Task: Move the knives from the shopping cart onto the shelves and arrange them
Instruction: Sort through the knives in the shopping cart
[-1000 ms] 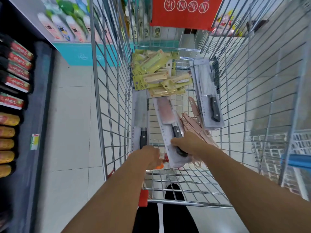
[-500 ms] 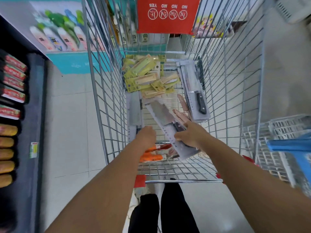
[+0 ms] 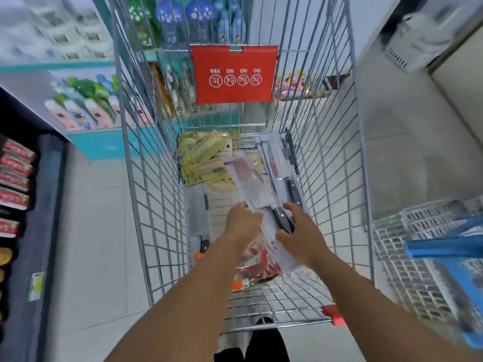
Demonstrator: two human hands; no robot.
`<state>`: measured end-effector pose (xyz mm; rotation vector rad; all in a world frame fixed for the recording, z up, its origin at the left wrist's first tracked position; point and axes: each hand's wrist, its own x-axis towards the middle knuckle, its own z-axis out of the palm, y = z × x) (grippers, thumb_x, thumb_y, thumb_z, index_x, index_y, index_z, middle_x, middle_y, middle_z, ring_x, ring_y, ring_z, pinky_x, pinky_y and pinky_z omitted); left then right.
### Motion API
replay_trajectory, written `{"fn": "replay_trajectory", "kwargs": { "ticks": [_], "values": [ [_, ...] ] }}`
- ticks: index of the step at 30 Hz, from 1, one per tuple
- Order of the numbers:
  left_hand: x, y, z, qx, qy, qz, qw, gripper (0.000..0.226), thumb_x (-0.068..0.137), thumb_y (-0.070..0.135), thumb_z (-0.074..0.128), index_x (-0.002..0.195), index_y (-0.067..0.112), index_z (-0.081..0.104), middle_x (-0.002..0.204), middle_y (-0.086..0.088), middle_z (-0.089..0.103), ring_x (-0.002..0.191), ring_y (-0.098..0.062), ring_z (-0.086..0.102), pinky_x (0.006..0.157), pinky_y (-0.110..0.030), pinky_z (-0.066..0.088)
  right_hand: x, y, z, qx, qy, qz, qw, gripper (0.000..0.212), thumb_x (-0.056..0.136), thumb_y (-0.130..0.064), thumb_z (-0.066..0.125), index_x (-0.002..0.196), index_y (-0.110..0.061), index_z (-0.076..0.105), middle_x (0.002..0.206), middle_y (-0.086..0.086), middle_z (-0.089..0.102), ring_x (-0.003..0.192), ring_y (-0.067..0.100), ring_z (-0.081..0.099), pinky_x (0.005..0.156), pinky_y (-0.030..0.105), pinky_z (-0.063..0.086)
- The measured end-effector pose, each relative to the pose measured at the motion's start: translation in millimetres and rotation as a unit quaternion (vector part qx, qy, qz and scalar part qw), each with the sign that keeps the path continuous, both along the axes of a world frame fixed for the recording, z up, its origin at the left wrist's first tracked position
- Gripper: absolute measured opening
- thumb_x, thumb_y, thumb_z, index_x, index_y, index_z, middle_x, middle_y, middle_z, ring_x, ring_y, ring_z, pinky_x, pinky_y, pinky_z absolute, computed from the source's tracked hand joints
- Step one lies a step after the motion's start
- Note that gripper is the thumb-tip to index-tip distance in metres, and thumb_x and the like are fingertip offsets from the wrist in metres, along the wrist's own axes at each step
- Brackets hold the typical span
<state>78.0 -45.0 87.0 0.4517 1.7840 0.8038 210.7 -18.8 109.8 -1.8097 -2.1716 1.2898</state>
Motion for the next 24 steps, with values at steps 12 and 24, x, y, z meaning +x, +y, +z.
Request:
{"fn": "replay_trajectory", "kwargs": {
  "ticks": [12,24],
  "values": [
    [12.9,88.8,-46.6,0.017,0.034,-0.187,0.982,0.04,0.092,-0.007,0.043,0.082,0.031,0.047,0.085,0.016,0.043,0.099,-0.014,0.043,0.083,-0.021,0.033,-31.1,100.1,-66.6,0.132,-0.155,-0.006,0.979,0.067,0.089,-0.009,0.054,0.148,-0.007,0.022,0.134,0.017,0.04,0.122,0.032,0.039,0.102,0.038,0.037],
    [14.7,106.9,-72.8,0.029,0.086,-0.318,0.944,0.054,0.094,-0.002,0.043,0.146,0.008,0.031,0.155,-0.009,0.026,0.139,-0.023,0.03,0.106,-0.021,0.026,-13.7,117.9,-106.3,0.098,-0.264,0.112,0.953,0.077,0.094,-0.018,0.047,0.152,-0.007,-0.002,0.16,0.009,-0.002,0.148,0.026,-0.002,0.119,0.036,0.014]
  ]
}}
